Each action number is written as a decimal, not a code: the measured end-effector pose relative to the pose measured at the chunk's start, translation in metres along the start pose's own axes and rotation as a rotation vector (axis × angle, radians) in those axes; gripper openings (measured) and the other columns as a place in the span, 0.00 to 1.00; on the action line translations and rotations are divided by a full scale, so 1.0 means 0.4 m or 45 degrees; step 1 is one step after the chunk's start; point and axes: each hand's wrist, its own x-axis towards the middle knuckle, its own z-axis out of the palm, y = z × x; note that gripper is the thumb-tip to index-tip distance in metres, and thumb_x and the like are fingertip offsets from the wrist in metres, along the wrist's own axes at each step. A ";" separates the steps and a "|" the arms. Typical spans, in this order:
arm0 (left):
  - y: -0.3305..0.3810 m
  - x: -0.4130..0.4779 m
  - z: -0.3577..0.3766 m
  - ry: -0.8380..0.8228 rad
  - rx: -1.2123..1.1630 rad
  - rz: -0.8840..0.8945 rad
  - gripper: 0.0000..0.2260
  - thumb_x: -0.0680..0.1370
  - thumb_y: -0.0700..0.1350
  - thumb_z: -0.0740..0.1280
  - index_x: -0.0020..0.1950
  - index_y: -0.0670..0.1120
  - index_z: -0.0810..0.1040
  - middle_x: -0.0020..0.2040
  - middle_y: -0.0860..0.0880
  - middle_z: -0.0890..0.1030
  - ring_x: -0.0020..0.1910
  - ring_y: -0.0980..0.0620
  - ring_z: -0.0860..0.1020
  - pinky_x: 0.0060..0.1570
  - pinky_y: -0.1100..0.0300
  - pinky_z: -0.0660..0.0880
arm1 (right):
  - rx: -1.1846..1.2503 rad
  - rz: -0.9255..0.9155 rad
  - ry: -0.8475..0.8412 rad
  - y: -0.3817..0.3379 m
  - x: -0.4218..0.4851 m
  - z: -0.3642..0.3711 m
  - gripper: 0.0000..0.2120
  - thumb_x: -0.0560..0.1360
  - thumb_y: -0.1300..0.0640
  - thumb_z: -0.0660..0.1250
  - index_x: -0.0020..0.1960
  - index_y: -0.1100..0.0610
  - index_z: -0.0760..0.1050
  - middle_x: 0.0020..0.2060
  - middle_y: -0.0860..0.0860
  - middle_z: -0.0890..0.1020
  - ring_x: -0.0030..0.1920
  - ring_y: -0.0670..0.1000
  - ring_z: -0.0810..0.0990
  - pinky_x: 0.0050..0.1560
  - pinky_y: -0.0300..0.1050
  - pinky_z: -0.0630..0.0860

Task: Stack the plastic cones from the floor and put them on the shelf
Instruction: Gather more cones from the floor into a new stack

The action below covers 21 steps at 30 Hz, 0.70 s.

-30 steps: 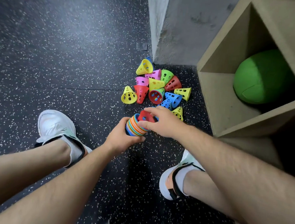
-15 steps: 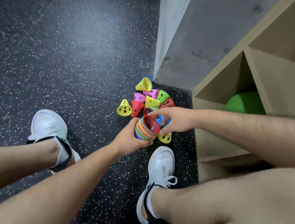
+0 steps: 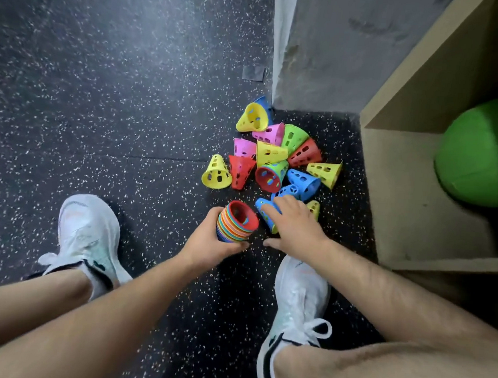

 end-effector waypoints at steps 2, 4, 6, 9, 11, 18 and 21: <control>-0.004 0.006 0.002 0.006 -0.005 -0.013 0.32 0.68 0.47 0.83 0.67 0.52 0.70 0.54 0.53 0.82 0.50 0.61 0.82 0.52 0.67 0.77 | -0.043 0.071 0.101 -0.021 0.001 0.039 0.38 0.65 0.36 0.74 0.69 0.50 0.68 0.59 0.57 0.73 0.58 0.59 0.71 0.56 0.53 0.71; -0.007 0.012 0.004 0.030 0.011 -0.026 0.32 0.67 0.48 0.83 0.66 0.54 0.71 0.53 0.54 0.82 0.49 0.61 0.82 0.52 0.64 0.77 | -0.034 0.090 0.209 -0.033 0.011 0.057 0.33 0.63 0.42 0.77 0.64 0.49 0.71 0.55 0.57 0.75 0.54 0.59 0.73 0.52 0.53 0.72; -0.006 0.017 0.005 0.049 0.038 -0.035 0.32 0.67 0.50 0.83 0.64 0.56 0.71 0.52 0.55 0.83 0.49 0.61 0.82 0.54 0.61 0.78 | 0.044 0.089 0.331 -0.030 0.021 0.051 0.31 0.62 0.47 0.77 0.62 0.50 0.73 0.52 0.56 0.77 0.51 0.59 0.75 0.51 0.53 0.73; 0.000 0.025 0.006 0.070 0.038 -0.033 0.31 0.67 0.48 0.83 0.64 0.56 0.71 0.52 0.55 0.83 0.49 0.61 0.82 0.54 0.60 0.78 | 0.349 0.016 0.589 -0.010 0.014 0.020 0.30 0.64 0.48 0.75 0.63 0.56 0.72 0.55 0.55 0.77 0.51 0.59 0.76 0.55 0.55 0.75; 0.006 0.032 0.004 0.080 0.024 -0.027 0.32 0.67 0.48 0.83 0.65 0.56 0.71 0.52 0.55 0.83 0.49 0.60 0.82 0.55 0.58 0.79 | 0.747 0.024 0.624 0.000 0.001 -0.014 0.30 0.67 0.50 0.74 0.65 0.56 0.68 0.59 0.52 0.75 0.57 0.57 0.74 0.63 0.45 0.70; 0.029 0.051 0.002 0.053 0.046 0.023 0.32 0.68 0.47 0.83 0.66 0.56 0.70 0.53 0.57 0.82 0.50 0.62 0.82 0.55 0.60 0.78 | 1.539 0.363 0.597 0.021 -0.025 -0.098 0.35 0.58 0.40 0.81 0.58 0.46 0.66 0.58 0.44 0.76 0.56 0.47 0.79 0.56 0.46 0.78; 0.041 0.063 0.011 0.064 0.053 0.041 0.31 0.67 0.49 0.82 0.64 0.58 0.70 0.53 0.58 0.82 0.50 0.62 0.82 0.55 0.59 0.78 | 1.562 0.315 0.543 0.038 -0.033 -0.114 0.32 0.59 0.40 0.81 0.56 0.44 0.70 0.58 0.46 0.75 0.56 0.46 0.79 0.57 0.45 0.79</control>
